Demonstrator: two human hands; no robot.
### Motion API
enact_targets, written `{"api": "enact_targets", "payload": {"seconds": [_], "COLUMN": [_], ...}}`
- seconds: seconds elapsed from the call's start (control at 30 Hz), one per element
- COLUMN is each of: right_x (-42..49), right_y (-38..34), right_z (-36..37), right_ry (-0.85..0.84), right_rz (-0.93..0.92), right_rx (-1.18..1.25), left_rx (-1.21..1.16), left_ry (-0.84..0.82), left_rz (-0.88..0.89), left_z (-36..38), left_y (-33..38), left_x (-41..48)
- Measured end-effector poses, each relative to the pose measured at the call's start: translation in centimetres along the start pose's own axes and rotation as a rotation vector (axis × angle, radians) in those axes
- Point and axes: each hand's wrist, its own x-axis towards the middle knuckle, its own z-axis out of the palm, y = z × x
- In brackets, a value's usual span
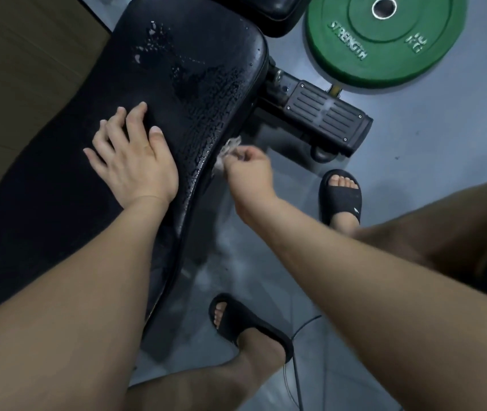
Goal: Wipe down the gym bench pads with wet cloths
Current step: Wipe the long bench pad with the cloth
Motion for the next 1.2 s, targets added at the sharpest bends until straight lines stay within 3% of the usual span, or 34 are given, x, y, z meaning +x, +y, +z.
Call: {"api": "enact_targets", "payload": {"seconds": [0.17,0.37,0.47,0.6,0.73,1.0,1.2], "right_x": [-4.6,2.3,2.3,0.7,6.5,6.9,10.3], "right_y": [3.7,-4.8,-5.0,-4.4,-9.4,-8.3,-10.9], "right_z": [0.5,-1.0,-0.8,-0.8,-2.0,-4.5,-3.7], "right_ry": [-0.152,0.179,0.244,0.150,0.269,0.082,0.129], "right_rz": [0.032,-0.193,-0.247,-0.263,-0.252,-0.372,-0.433], "right_rx": [-0.178,-0.020,-0.021,-0.011,0.061,-0.170,-0.163], "left_rx": [0.003,0.009,0.004,0.009,0.002,-0.003,0.014], "left_ry": [0.000,-0.001,0.000,0.003,0.016,0.013,0.026], "left_rz": [-0.001,0.004,0.002,0.009,0.018,0.021,0.033], "left_z": [0.0,0.0,-0.1,-0.2,0.0,0.1,0.3], "left_y": [0.0,0.0,-0.1,0.0,-0.1,-0.2,-0.4], "left_x": [-0.1,0.1,0.1,0.2,0.2,0.4,0.6]}}
